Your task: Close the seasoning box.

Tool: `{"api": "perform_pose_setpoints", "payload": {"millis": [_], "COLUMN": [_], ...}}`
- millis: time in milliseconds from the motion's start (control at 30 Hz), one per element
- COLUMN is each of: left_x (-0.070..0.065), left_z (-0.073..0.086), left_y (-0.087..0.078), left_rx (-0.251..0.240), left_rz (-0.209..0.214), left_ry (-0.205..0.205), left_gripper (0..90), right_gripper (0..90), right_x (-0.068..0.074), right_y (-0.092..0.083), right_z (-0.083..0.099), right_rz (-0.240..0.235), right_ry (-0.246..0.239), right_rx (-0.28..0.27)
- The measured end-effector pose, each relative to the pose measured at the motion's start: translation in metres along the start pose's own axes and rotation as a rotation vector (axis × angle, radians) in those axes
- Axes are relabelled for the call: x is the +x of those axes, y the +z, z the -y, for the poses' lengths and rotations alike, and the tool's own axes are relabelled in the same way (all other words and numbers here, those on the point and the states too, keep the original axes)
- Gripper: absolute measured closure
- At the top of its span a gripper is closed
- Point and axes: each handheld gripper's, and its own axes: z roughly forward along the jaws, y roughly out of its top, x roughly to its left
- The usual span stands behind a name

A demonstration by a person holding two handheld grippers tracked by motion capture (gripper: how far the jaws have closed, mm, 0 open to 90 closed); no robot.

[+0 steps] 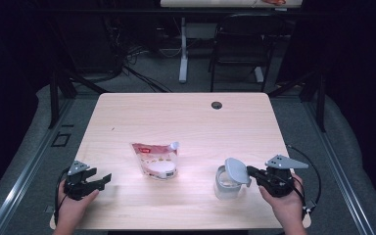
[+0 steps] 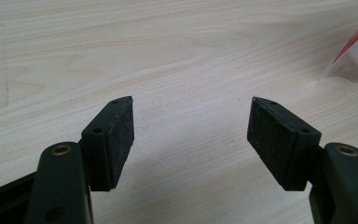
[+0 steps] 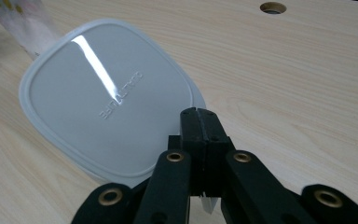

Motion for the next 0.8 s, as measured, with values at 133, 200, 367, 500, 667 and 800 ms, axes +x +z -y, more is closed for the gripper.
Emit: {"api": "perform_pose_setpoints", "payload": {"millis": [133,200,367,500,667,800], "left_x": [0.0,0.0,0.0,0.0,0.0,0.0], "left_z": [0.0,0.0,0.0,0.0,0.0,0.0], "left_y": [0.0,0.0,0.0,0.0,0.0,0.0], "left_rx": [0.003,0.002,0.003,0.002,0.001,0.002], "left_rz": [0.0,-0.001,-0.001,-0.001,-0.001,0.0], "left_ry": [0.0,0.0,0.001,0.001,0.0,0.001], "left_gripper": [32.1,32.1,32.1,32.1,32.1,32.1], "right_gripper": [90.0,90.0,90.0,90.0,90.0,90.0], "right_x": [-0.001,-0.001,-0.002,-0.002,-0.006,-0.009], "right_y": [0.001,0.002,0.002,0.006,0.01,0.012], "right_z": [0.001,0.002,0.003,0.005,0.009,0.011], "right_rz": [0.012,0.009,0.004,0.006,-0.016,-0.033], "right_ry": [-0.004,0.001,0.011,0.016,0.038,0.059], "right_rx": [0.008,0.007,0.006,0.024,0.036,0.033]}}
